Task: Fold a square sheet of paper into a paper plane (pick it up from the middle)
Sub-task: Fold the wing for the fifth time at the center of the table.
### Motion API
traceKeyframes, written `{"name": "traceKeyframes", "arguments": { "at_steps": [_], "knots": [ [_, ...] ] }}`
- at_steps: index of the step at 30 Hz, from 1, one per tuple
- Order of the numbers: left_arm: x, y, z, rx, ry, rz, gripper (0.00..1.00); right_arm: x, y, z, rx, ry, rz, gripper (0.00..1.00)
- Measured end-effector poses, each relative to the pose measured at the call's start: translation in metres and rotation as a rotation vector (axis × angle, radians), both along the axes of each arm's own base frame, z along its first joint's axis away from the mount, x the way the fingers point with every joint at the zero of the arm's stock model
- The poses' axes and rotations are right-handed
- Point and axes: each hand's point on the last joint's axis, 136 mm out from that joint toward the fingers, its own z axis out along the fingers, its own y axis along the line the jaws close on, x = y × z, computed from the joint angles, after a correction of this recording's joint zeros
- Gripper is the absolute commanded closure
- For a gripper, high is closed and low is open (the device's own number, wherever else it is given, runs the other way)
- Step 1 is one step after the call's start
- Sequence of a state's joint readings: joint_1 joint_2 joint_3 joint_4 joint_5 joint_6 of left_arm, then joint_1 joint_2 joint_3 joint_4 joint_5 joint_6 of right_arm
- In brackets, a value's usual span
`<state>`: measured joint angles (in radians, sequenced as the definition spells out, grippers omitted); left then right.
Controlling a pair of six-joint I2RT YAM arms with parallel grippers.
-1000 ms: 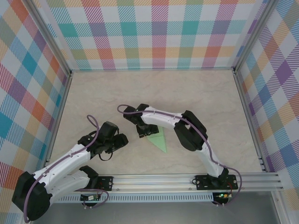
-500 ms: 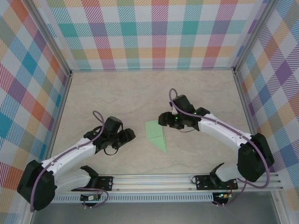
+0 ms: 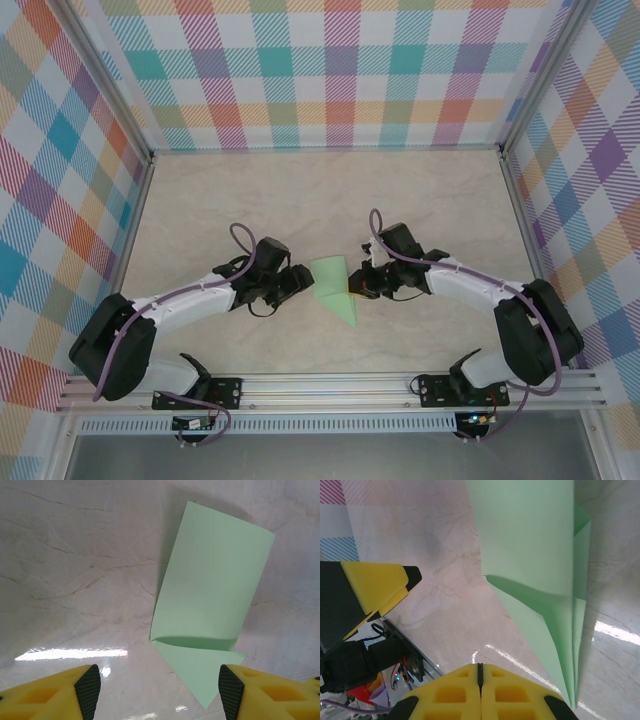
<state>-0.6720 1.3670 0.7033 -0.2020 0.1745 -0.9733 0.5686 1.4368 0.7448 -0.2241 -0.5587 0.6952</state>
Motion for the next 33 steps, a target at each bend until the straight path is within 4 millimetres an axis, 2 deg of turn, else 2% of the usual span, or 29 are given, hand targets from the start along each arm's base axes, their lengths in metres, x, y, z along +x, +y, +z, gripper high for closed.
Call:
{"name": "traceKeyframes", "arguments": {
  "at_steps": [7, 16, 28, 33],
  "knots": [
    [0.004, -0.004, -0.004, -0.007, 0.003, 0.009, 0.34, -0.005, 0.004, -0.026, -0.013, 0.091, 0.026, 0.97],
    [0.010, -0.012, -0.010, -0.015, 0.027, 0.006, 0.34, 0.001, 0.008, -0.037, -0.031, 0.097, 0.044, 0.96],
    [0.012, -0.020, -0.015, -0.030, 0.042, -0.011, 0.33, 0.018, -0.003, -0.062, -0.031, 0.122, 0.007, 0.96],
    [0.012, -0.021, -0.019, -0.026, 0.054, -0.018, 0.33, 0.015, -0.010, -0.073, -0.001, 0.153, -0.005, 0.96]
  ]
}}
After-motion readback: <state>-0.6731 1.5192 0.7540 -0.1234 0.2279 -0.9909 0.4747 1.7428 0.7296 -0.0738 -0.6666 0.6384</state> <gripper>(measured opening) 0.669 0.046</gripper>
